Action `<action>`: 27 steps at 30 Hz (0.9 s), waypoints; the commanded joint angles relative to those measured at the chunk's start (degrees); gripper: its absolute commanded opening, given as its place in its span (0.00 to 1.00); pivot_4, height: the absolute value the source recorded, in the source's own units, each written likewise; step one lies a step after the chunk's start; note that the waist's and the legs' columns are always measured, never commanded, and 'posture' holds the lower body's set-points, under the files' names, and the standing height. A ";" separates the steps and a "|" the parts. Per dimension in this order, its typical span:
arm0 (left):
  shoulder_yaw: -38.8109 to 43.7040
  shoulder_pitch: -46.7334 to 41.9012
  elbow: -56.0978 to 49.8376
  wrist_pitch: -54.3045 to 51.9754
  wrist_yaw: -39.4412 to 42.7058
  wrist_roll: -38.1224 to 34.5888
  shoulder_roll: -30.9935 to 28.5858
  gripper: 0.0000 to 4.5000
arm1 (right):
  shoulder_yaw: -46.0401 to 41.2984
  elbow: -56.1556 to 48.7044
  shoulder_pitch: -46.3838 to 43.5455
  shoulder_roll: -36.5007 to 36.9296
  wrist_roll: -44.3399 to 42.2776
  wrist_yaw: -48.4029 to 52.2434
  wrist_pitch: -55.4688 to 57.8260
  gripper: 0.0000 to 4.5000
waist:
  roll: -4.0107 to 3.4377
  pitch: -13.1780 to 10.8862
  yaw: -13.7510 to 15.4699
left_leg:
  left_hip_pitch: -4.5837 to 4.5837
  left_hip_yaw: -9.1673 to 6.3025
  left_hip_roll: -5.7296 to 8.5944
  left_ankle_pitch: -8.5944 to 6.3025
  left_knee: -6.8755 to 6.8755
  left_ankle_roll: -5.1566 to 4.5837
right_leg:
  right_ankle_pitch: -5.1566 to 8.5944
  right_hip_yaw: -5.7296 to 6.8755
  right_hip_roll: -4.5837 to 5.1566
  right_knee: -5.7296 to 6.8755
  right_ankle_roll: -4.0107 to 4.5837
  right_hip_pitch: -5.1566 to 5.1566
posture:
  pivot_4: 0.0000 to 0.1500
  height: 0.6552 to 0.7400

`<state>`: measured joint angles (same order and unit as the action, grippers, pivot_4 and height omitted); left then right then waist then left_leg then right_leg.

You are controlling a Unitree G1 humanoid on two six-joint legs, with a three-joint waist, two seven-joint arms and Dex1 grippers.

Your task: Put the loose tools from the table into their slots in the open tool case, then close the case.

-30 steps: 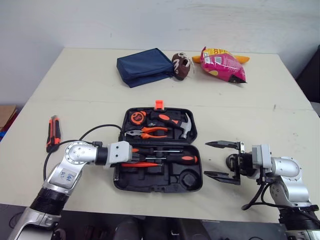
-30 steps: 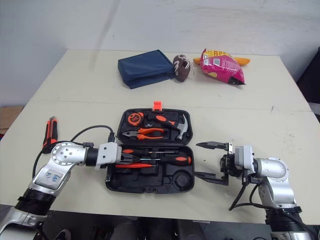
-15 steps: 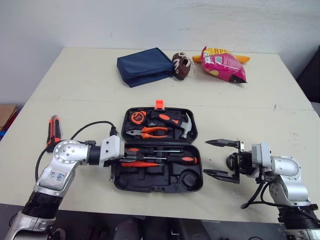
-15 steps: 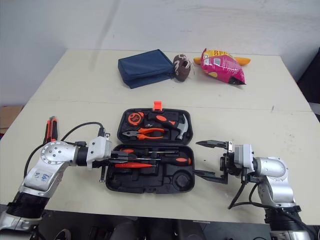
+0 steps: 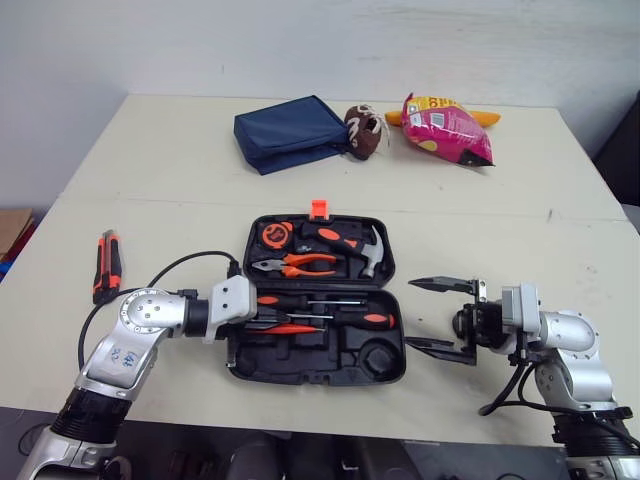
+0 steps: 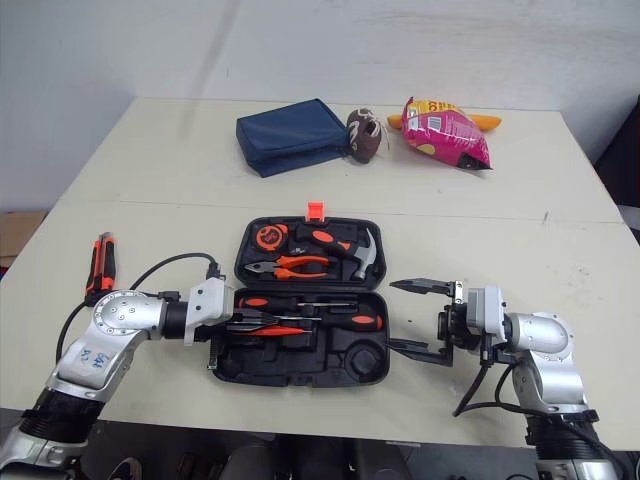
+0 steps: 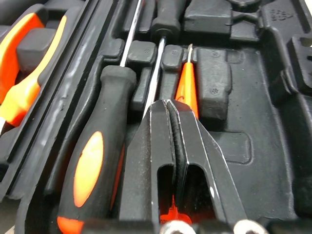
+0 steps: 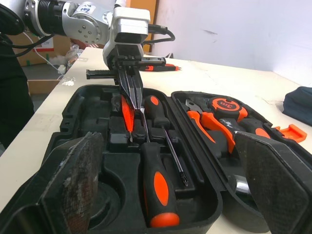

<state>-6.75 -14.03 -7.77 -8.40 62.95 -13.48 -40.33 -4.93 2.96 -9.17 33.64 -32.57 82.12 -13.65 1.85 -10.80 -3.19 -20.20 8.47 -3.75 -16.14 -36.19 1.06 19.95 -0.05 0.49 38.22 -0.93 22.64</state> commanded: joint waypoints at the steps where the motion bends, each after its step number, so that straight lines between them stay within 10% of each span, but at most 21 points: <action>1: -1.25 1.14 -0.60 0.20 0.88 1.02 -0.97 0.00 | -0.66 -0.76 0.01 0.19 -0.24 0.37 -0.63 1.00 | 0.00 0.00 0.00 | 0.00 0.00 0.00 0.00 0.00 0.00 | 0.00 0.00 0.00 0.00 0.00 0.00 | 1.00 1.00; 14: -2.99 2.98 4.79 3.70 -0.62 4.68 -1.36 0.00 | -0.60 -0.26 0.03 -0.33 0.15 0.25 -0.95 1.00 | -0.05 0.05 -0.03 | 0.10 0.00 0.00 -0.11 0.01 -0.19 | 0.00 0.00 0.00 0.01 0.00 -0.08 | 1.00 1.00; 27: -4.37 3.51 -1.65 -17.74 -0.65 -1.31 -3.31 0.00 | -0.72 -0.47 0.29 -0.33 -0.04 0.29 -0.86 1.00 | -0.22 0.22 -0.09 | 0.14 -0.03 0.00 -0.11 0.05 -0.19 | -0.02 0.01 0.00 0.03 0.01 -0.13 | 1.00 1.00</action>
<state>-8.44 -12.80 -11.22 -22.75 62.51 -16.72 -42.25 -4.93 2.98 -8.69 33.46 -32.04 82.18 -13.71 1.63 -10.59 -3.28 -20.05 8.43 -3.75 -16.26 -36.14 0.86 19.94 -0.04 0.48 38.25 -0.92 22.51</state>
